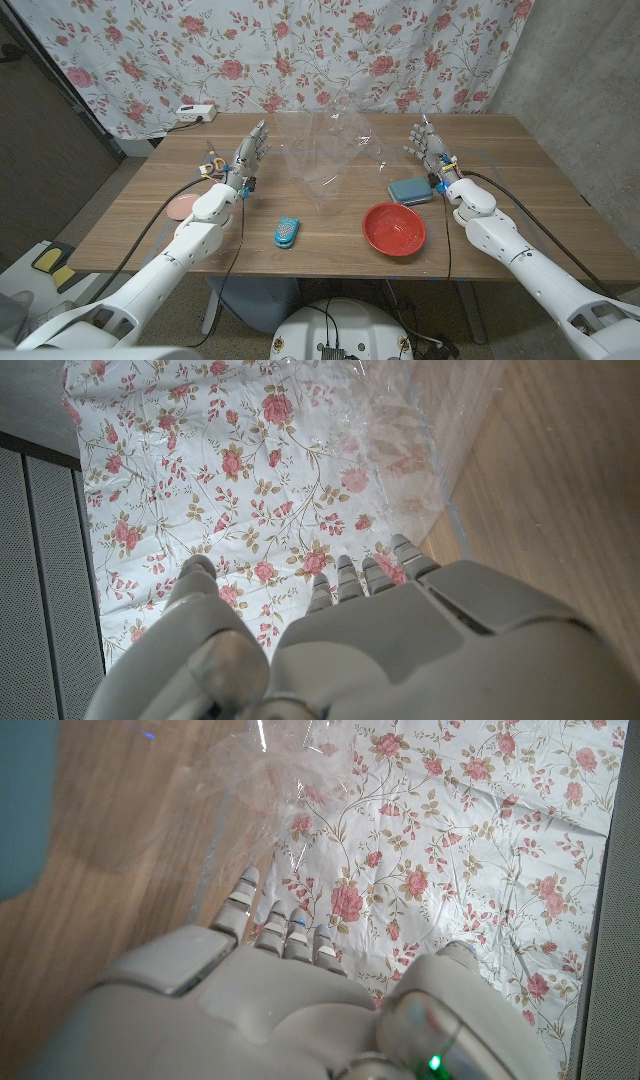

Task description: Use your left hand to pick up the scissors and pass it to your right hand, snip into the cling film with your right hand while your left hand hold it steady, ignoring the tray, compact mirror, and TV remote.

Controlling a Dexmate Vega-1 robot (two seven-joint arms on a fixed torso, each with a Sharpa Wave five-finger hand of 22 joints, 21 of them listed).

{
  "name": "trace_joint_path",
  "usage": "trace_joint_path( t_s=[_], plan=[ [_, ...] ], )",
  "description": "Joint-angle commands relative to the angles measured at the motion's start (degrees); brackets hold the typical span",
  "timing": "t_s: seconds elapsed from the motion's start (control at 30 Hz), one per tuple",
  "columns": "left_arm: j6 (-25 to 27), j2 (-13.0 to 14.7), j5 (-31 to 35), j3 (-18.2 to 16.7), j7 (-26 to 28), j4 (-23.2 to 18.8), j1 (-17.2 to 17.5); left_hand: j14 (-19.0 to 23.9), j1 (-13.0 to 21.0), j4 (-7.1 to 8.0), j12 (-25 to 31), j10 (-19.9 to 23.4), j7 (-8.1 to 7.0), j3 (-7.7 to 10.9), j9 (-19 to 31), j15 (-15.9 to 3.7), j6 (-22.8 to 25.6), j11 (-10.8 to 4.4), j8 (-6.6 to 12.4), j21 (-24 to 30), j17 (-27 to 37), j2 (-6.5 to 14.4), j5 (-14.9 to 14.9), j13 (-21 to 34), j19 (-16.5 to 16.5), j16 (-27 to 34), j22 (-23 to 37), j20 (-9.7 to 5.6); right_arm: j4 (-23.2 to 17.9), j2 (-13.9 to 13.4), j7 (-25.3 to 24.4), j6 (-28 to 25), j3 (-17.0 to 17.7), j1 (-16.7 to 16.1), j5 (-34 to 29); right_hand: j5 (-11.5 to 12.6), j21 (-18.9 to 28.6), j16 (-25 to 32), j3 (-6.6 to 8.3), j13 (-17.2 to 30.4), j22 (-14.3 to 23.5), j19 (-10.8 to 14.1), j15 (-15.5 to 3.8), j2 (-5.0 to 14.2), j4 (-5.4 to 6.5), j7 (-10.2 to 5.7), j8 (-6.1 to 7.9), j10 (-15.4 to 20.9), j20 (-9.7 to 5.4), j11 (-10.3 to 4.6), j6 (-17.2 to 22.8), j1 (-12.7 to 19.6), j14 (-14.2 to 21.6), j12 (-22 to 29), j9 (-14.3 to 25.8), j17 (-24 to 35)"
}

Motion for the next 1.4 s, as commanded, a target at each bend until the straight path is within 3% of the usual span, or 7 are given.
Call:
trace_joint_path(
  t_s=[0.03, 0.13, 0.3, 0.83, 0.97, 1.13, 1.4],
  plan=[
    [0.61, 1.53, 4.02, 0.43, 4.09, -2.62, 1.22, 0.05, 0.01, 0.08, 0.43, 0.46, 1.16, -0.12, 0.07, -0.05, 0.83, 0.15, 0.72, 0.23, 0.28, -0.53, 0.08, 0.11, 0.13, 0.39, 0.14, -0.34, -2.94, -2.43, -1.31, -0.96, -0.54, -0.26, -3.23, -0.04, 0.13, -0.2, -0.23, -0.1, 0.14, -0.36, -0.15, 0.11, -0.44, 0.89, 0.4, 0.0, 0.4, 0.94, 0.02, 0.87, -0.9, 0.43, 0.16, 0.06],
    [2.46, 1.59, 5.86, 0.6, 7.58, -3.73, 1.46, 0.04, -0.07, 0.14, 0.57, 0.56, 2.91, -0.19, 0.06, -0.08, 1.13, 0.14, 0.8, 0.31, 0.27, -0.56, 0.09, 0.1, 0.21, 0.45, 0.13, -0.8, -2.7, -2.7, -0.97, -1.04, -0.38, 0.0, -3.14, -0.1, 0.17, -0.37, -0.19, -0.43, 0.11, -0.42, -1.76, 0.12, -0.6, 0.91, 0.36, -0.02, 0.35, 0.1, 0.03, 1.04, -1.33, 0.4, 0.13, -0.13],
    [4.19, 1.64, 7.84, 0.43, 11.92, -5.79, 2.39, -0.29, -0.29, 0.17, 1.38, 2.32, 2.03, -0.49, 0.07, 0.11, 2.68, 0.09, 1.24, 0.21, 0.27, -1.02, 0.02, 0.14, -0.24, 0.42, 0.11, -1.09, -2.03, -3.47, -0.18, -0.75, -0.42, 0.73, -3.92, -0.11, 0.16, -0.5, -0.1, -0.57, 0.09, -0.47, -1.78, 0.23, -0.7, 0.8, 0.26, -0.16, 0.34, -0.14, -0.2, 1.23, -1.66, 0.35, 0.12, -0.24],
    [6.76, 2.68, 12.77, 0.31, 17.66, -10.53, 3.5, 0.18, 0.09, 0.25, 1.54, 2.54, 0.12, -0.09, 0.14, 0.09, 3.74, 0.07, 1.39, 0.35, 0.24, -0.18, 0.22, 0.21, -0.21, 0.66, 0.11, -1.11, 2.57, -4.07, 3.55, 1.4, 0.68, 1.82, -2.28, -0.15, -0.08, -0.65, 0.0, -0.87, 0.07, -1.34, -1.71, 0.28, -0.94, 0.81, 0.2, -0.39, 0.33, -0.21, -0.4, 1.57, -2.14, 0.28, 0.15, -0.47],
    [5.55, 2.91, 11.37, 0.0, 15.16, -9.6, 3.24, 1.13, 0.08, 0.19, 1.55, 2.49, 0.66, -0.2, 0.16, 0.1, 3.42, 0.14, 1.16, 0.57, 0.25, -0.39, 0.16, 0.26, 0.33, 1.0, 0.09, -0.72, 1.89, -4.79, 2.97, 2.33, 1.13, 1.01, -2.91, -0.17, -0.15, -0.7, 0.04, -0.96, 0.07, -1.62, -1.7, 0.28, -1.02, 0.84, 0.19, -0.58, 0.3, -0.22, -0.44, 1.69, -2.31, 0.22, 0.15, -0.54],
    [7.92, 3.85, 11.78, -0.55, 16.67, -10.94, 3.91, 1.52, 0.08, 0.16, 1.66, 2.71, 0.83, -0.26, 0.17, 0.05, 3.22, 0.17, 1.04, 0.61, 0.25, -0.52, 0.15, 0.28, 0.46, 1.09, 0.08, -0.76, -3.03, -7.95, -0.71, 1.22, 0.92, -1.12, -7.43, -0.19, -0.21, -0.75, 0.07, -1.07, 0.06, -1.96, -1.51, 0.31, -1.09, 0.83, 0.18, -0.66, 0.3, -0.22, -0.48, 1.78, -2.49, 0.21, 0.15, -0.61],
    [13.76, 6.43, 13.35, -1.54, 19.99, -14.92, 4.97, 1.66, 0.16, 0.1, 1.39, 1.93, 1.02, -0.31, 0.2, 0.38, 3.36, 0.48, 1.06, 0.56, 0.27, -0.66, 0.14, 0.32, 0.4, 1.03, 0.08, 0.17, -2.97, -8.64, -0.34, 2.62, 1.21, -1.89, -8.11, -0.23, -0.43, -0.84, 0.09, -1.27, 0.05, -2.95, -1.22, 0.41, -1.09, 1.0, 0.11, -0.68, 0.38, 0.16, -0.7, 1.76, -2.93, 0.24, 0.16, -0.7]
  ],
)
